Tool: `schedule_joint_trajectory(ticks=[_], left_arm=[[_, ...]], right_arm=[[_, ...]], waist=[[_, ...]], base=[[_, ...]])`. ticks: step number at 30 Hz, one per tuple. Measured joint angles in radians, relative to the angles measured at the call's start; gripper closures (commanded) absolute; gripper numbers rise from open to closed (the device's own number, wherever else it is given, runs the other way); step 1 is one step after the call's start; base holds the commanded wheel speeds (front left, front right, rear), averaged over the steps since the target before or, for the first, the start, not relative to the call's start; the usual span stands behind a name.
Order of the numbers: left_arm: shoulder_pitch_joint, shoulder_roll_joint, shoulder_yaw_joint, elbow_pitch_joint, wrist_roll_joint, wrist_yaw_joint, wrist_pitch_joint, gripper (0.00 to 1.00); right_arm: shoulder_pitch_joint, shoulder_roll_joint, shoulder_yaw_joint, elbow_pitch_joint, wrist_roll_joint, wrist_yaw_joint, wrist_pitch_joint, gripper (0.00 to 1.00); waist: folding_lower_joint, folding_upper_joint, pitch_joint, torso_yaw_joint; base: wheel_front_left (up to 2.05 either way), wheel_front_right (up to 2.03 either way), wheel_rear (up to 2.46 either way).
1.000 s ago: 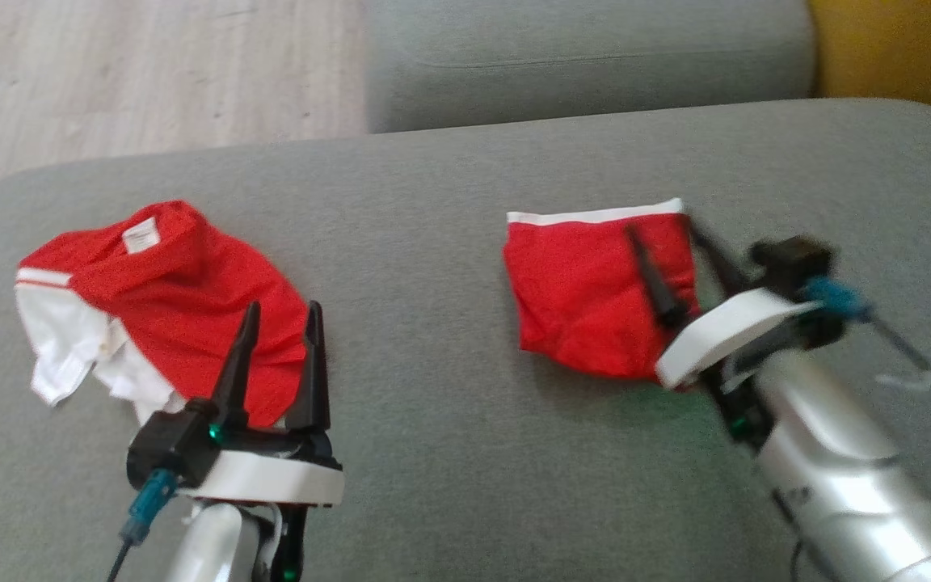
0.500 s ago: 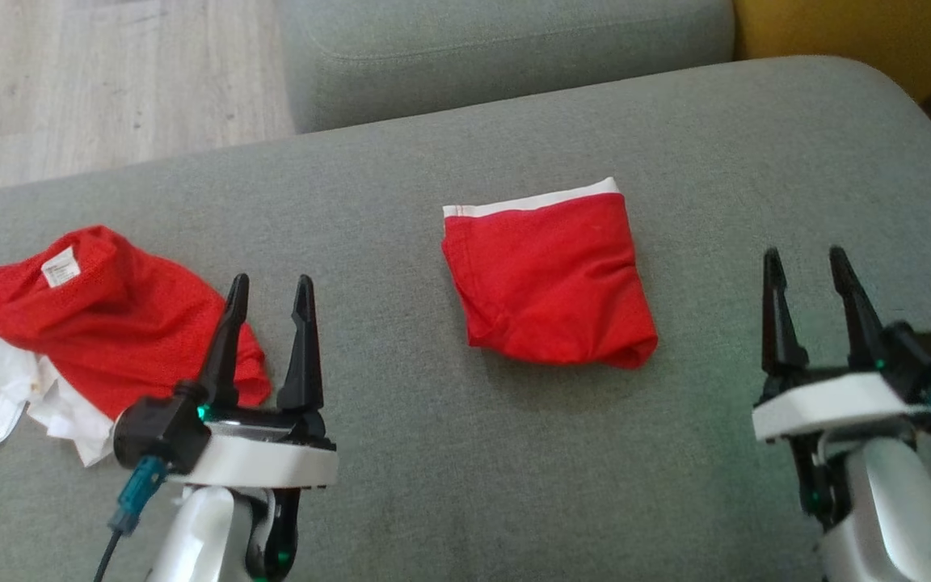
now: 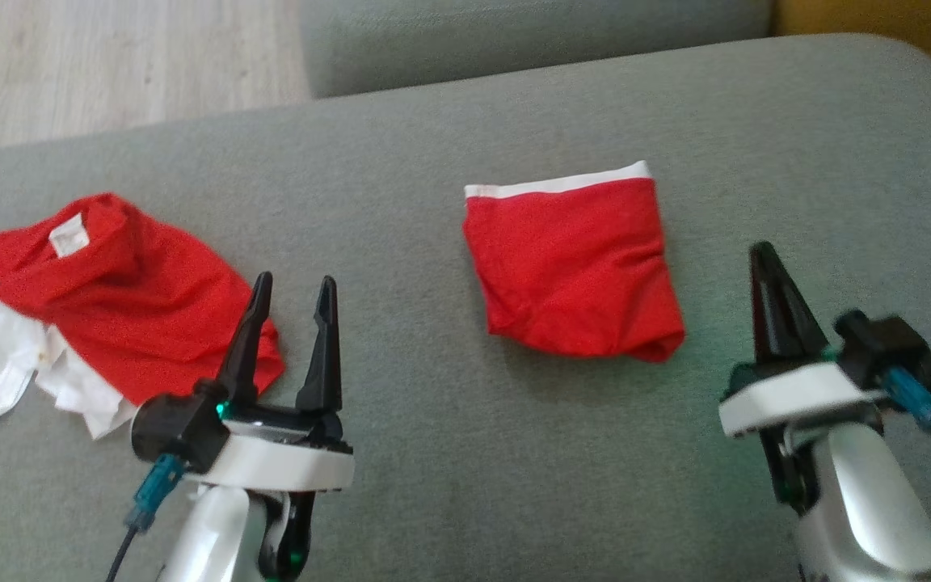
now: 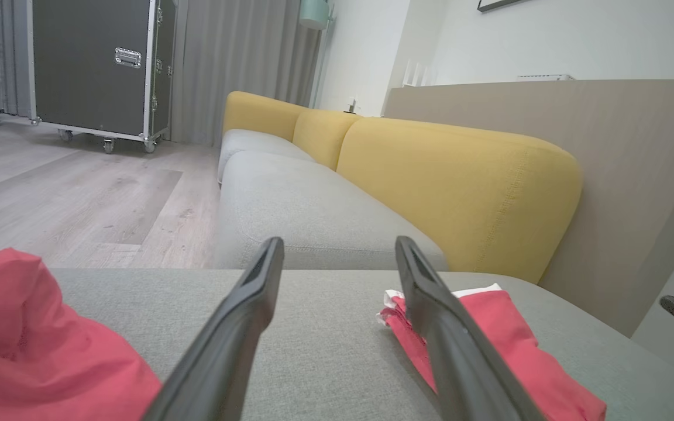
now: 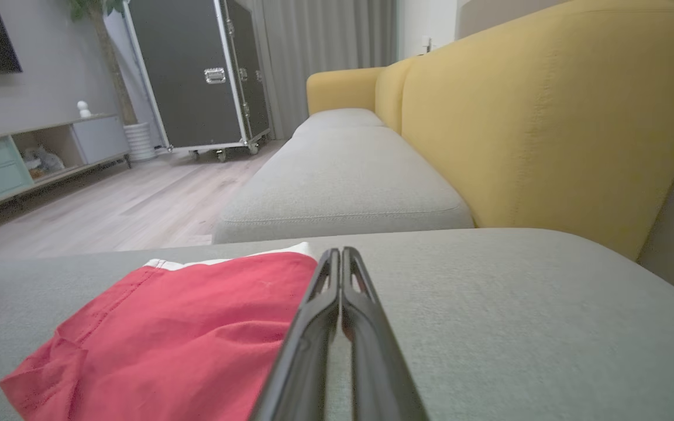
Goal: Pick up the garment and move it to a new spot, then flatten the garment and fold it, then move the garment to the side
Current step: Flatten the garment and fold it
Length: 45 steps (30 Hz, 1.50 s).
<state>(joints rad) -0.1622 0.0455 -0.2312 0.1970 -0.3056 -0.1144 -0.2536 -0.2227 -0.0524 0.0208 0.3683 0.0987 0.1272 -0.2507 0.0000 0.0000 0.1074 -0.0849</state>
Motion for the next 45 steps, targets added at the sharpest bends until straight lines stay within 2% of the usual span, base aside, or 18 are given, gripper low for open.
schedule_joint_trajectory(ticks=[5,9,14,20,25,27,30,36,39,42,45], left_arm=[[-0.037,0.0,-0.021,0.0,0.0,0.0,0.0,0.0],[-0.07,0.0,-0.037,0.0,0.0,0.0,0.0,0.0],[-0.088,-0.001,-0.071,0.0,-0.002,0.0,0.0,0.0],[-0.135,-0.002,-0.094,0.0,-0.004,0.002,0.0,0.0],[-0.138,-0.002,-0.091,0.001,-0.005,0.011,0.0,0.0],[-0.137,-0.002,-0.09,0.002,-0.006,0.012,0.0,0.0],[-0.137,-0.002,-0.09,0.003,-0.015,0.013,0.0,0.0],[-0.135,-0.002,-0.092,0.002,-0.021,0.019,0.0,0.0],[-0.131,-0.002,-0.092,0.002,-0.021,0.019,0.0,0.0],[-0.126,-0.002,-0.091,0.002,-0.021,0.019,0.0,0.0],[-0.121,-0.002,-0.084,0.002,-0.021,0.023,0.0,0.0]], right_arm=[[-0.128,0.0,0.03,0.108,-0.023,0.0,0.0,1.0],[-0.256,-0.002,0.049,0.265,-0.029,0.0,0.0,1.0],[-0.381,-0.025,0.02,0.46,-0.04,0.0,0.0,1.0],[-0.465,-0.059,-0.06,0.68,-0.067,0.0,-0.001,1.0],[-0.489,-0.048,-0.052,0.647,-0.082,0.0,-0.005,1.0],[-0.485,-0.028,-0.002,0.576,-0.072,0.0,-0.005,1.0],[-0.481,-0.02,0.055,0.555,-0.05,0.0,-0.005,1.0],[-0.431,-0.017,0.289,0.637,0.048,0.0,-0.005,1.0],[-0.428,-0.017,0.365,0.662,0.087,0.0,-0.01,1.0],[-0.446,-0.017,0.394,0.68,0.11,0.0,-0.01,1.0],[-0.447,-0.015,0.372,0.666,0.123,0.0,-0.009,1.0]], waist=[[0.0001,0.0,0.047,0.045],[0.0003,0.0,0.093,0.088],[0.0003,0.0,0.145,0.145],[0.0003,0.0,0.191,0.209],[0.0002,0.0,0.186,0.226],[0.0,0.0,0.168,0.222],[0.0,0.0,0.156,0.219],[-0.0001,0.0,0.135,0.221],[0.0,0.0,0.137,0.222],[0.0,0.0,0.139,0.221],[0.0,0.0,0.135,0.207]], base=[[0.0,0.0,0.0],[0.0,0.0,0.0],[0.0,0.0,0.0],[0.0,0.0,0.0],[0.0,0.0,0.0],[0.0,0.0,0.0],[0.0,0.0,0.0],[0.0,0.0,0.0],[0.0,0.0,0.0],[0.0,0.0,0.0],[0.0,0.0,0.0]])
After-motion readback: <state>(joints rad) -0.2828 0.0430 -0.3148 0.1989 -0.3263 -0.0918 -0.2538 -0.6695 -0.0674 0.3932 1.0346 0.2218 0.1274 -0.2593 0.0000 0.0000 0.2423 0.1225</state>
